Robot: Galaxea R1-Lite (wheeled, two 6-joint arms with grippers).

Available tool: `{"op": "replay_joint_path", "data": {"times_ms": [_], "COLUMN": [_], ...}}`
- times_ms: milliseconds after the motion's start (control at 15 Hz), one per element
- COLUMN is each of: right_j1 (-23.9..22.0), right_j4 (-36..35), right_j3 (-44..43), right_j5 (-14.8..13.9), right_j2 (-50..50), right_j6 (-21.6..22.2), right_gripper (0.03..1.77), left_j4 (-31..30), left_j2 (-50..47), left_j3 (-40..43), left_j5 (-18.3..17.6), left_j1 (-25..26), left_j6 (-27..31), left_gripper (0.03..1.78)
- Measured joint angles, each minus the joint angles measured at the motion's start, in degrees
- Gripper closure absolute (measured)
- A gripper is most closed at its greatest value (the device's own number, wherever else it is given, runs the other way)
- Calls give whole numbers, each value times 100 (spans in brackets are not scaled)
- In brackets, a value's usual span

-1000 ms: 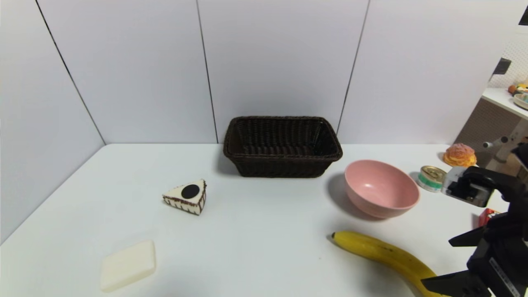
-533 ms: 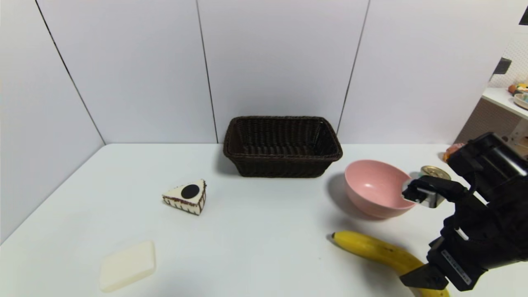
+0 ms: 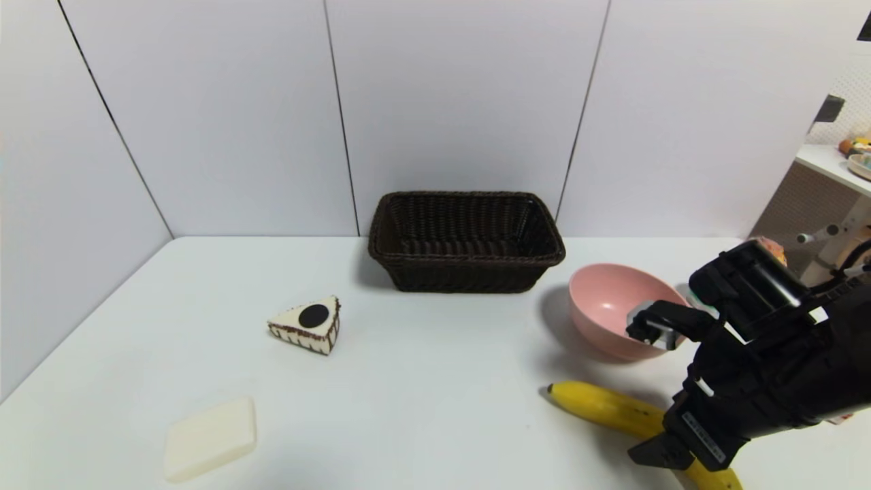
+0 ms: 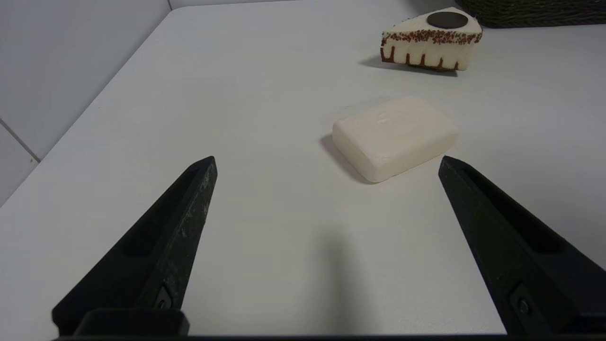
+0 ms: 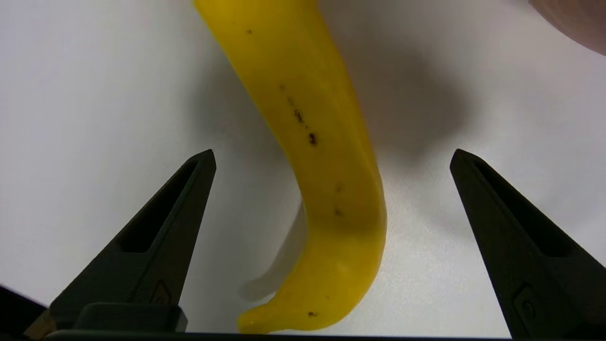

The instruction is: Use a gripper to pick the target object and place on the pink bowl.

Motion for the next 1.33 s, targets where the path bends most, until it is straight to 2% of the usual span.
{"op": "replay_joint_path", "data": {"times_ms": [133, 600, 733, 1000, 1067, 1133, 1333], "right_j1": [2, 2, 2, -4, -4, -4, -9], "right_j4": [-94, -91, -77, -83, -88, -96, -145], "right_j3": [52, 74, 94, 143, 146, 146, 140], "right_j5": [-223, -254, -254, -273, -276, -279, -277], "right_j2": [63, 127, 127, 140, 143, 140, 77], "right_j6": [-16, -24, -20, -18, -18, -16, -16], "right_gripper": [9, 10, 47, 97, 111, 133, 133], "left_j4": [0, 0, 0, 0, 0, 0, 0], "left_j2": [0, 0, 0, 0, 0, 0, 0], "left_j3": [0, 0, 0, 0, 0, 0, 0], "left_j5": [0, 1, 1, 0, 0, 0, 1], "left_j1": [0, 0, 0, 0, 0, 0, 0], "left_j6": [5, 2, 2, 7, 5, 5, 2], "left_gripper": [12, 12, 12, 12, 12, 12, 12]}}
